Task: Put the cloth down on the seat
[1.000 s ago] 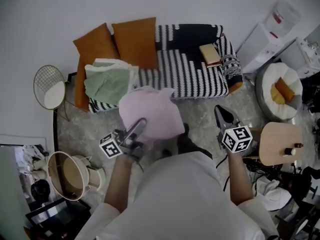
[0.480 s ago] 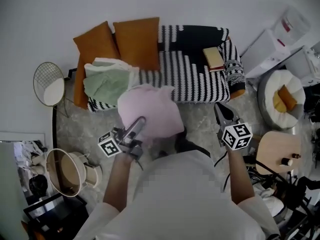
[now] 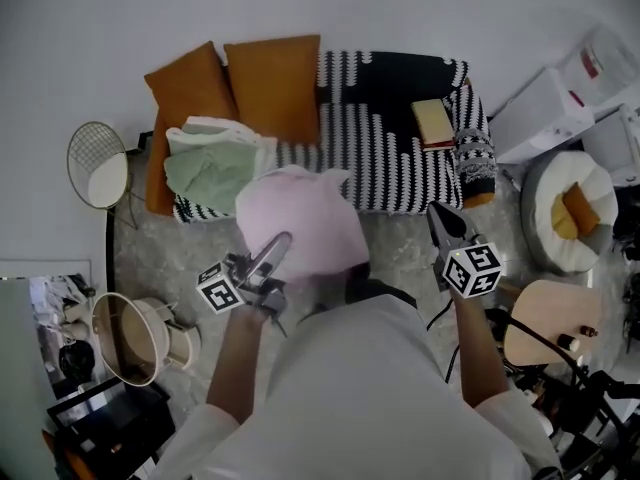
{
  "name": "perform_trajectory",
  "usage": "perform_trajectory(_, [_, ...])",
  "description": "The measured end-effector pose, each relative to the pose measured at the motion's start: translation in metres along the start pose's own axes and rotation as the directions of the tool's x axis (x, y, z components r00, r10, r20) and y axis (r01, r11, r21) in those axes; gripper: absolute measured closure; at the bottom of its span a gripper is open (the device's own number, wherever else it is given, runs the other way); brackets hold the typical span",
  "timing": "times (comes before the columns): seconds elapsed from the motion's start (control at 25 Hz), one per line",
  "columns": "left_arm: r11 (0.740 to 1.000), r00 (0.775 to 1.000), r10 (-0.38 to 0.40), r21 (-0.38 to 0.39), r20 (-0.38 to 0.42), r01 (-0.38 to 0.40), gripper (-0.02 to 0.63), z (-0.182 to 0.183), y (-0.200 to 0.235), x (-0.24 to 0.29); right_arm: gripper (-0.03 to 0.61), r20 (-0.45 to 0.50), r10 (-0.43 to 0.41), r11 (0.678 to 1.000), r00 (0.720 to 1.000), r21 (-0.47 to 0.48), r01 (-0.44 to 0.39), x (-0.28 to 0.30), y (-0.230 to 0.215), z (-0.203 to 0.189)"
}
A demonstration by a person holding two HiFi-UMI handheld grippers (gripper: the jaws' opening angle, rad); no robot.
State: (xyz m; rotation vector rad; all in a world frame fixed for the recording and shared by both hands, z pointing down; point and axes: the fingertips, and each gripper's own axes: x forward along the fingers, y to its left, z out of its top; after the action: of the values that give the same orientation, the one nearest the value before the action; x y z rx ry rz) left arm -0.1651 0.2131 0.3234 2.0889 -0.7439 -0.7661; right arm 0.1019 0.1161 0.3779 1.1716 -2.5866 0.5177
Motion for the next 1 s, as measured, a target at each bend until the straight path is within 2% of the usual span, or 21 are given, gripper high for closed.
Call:
perform_trajectory(0.36, [1.0, 0.999, 0.03, 0.003, 0.033, -0.03, 0.518, -0.003, 0.032, 0.065, 0.574, -0.033, 0.052, 0.998, 0.998, -0.029, -0.053, 0.038, -0.062, 0.016])
perform_trajectory(0.6, [0.999, 0.998, 0.033, -0.002, 0.045, -0.033, 0.518, -0.007, 0.047, 0.106, 0.574, -0.036, 0.065, 0.998, 0.997, -0.016, -0.066, 0.05, -0.1, 0.022])
perform_trajectory(1.0, [1.0, 0.999, 0.027, -0.005, 0.022, -0.027, 0.518, -0.005, 0.06, 0.149, 0.574, -0.038, 0.049, 0.999, 0.998, 0.009, -0.049, 0.053, -0.138, 0.022])
